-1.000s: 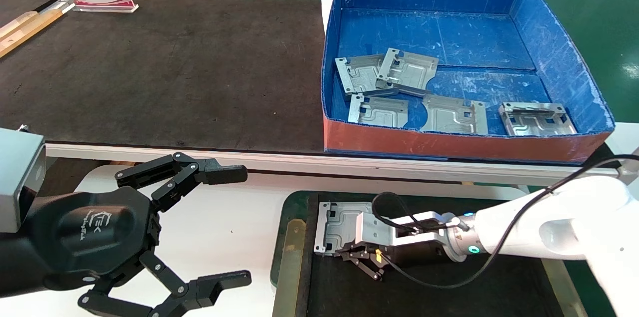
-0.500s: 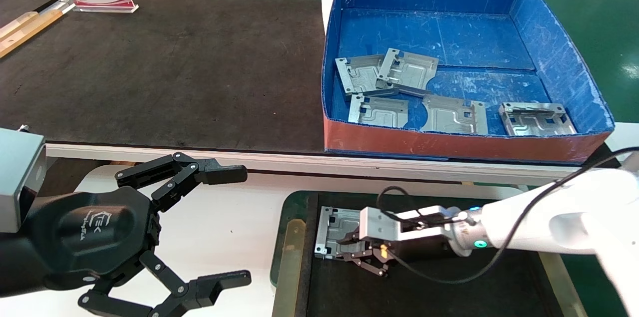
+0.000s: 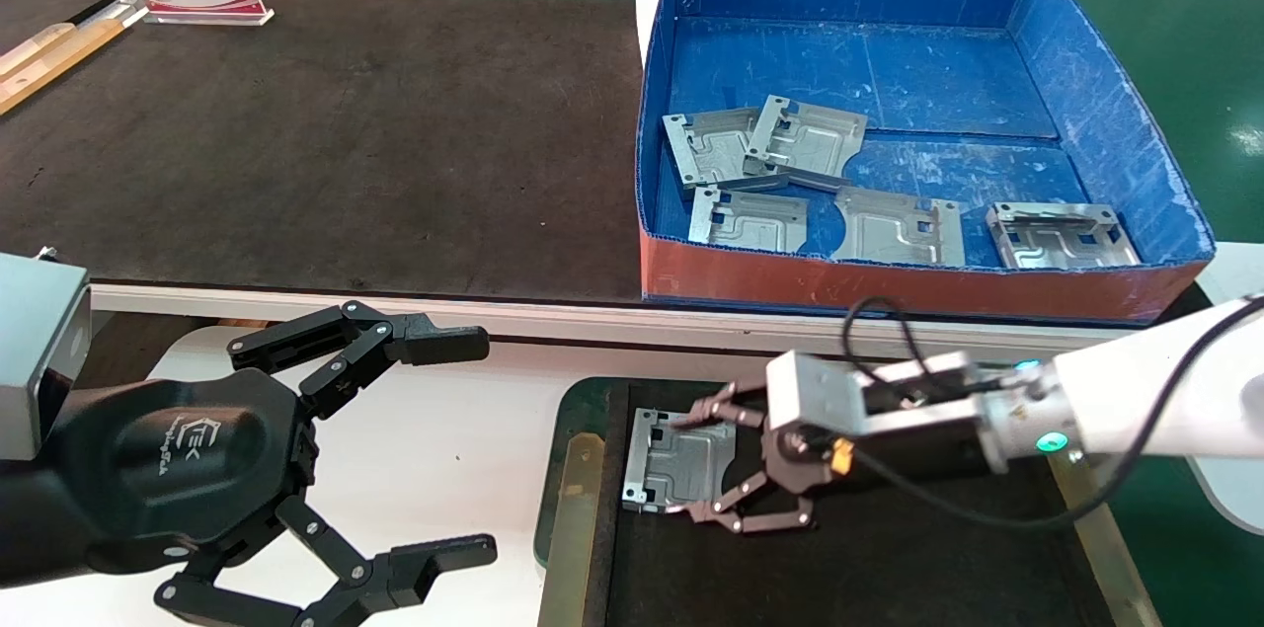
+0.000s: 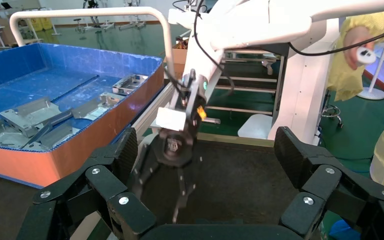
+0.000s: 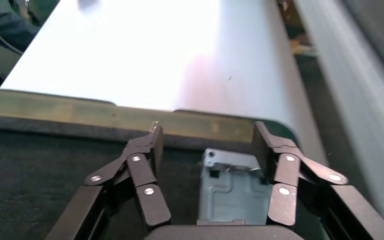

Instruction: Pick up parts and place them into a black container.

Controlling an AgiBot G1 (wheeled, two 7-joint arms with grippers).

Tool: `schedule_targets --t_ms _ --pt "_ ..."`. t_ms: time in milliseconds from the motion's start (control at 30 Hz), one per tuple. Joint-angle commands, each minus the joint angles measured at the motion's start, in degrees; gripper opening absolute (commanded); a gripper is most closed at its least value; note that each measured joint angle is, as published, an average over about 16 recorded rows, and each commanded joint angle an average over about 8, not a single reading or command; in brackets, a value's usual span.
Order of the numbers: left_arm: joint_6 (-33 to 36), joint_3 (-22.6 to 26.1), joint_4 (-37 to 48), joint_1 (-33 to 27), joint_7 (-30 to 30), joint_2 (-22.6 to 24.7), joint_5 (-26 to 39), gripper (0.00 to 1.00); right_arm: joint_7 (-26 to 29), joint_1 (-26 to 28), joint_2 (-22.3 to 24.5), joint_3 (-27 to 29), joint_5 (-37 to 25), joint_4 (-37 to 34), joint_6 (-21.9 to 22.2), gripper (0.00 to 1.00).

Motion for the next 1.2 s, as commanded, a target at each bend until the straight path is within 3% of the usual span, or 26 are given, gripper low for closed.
schedule_targets --t_ms 33,367,500,700,967,1200 --pt "0.00 0.00 0.00 0.00 0.00 0.00 0.00 1.00 0.40 0.67 0.99 0.42 0.51 0.88 -1.37 1.00" --pt "0.00 0.00 0.00 0.00 0.00 0.00 0.00 1.00 12.18 0.30 13.46 0.38 16.97 24.66 -1.50 1.00" --pt "-0.01 0.00 0.00 0.00 0.00 0.00 0.00 1.00 15.63 0.38 17.21 -0.11 22.43 29.80 -1.35 1.00" --pt "-0.03 0.00 0.01 0.01 0.01 -0.01 -0.01 1.00 17.25 0.63 19.69 -0.22 26.28 32.27 -1.48 1.00" --pt "-0.02 0.00 0.01 0.01 0.01 -0.01 -0.01 1.00 17.21 -0.05 18.95 0.46 24.80 31.85 -1.20 1.00" --pt "-0.02 0.01 0.02 0.00 0.01 -0.01 -0.01 1.00 19.75 -3.17 20.06 4.25 24.09 35.39 -0.63 1.00"
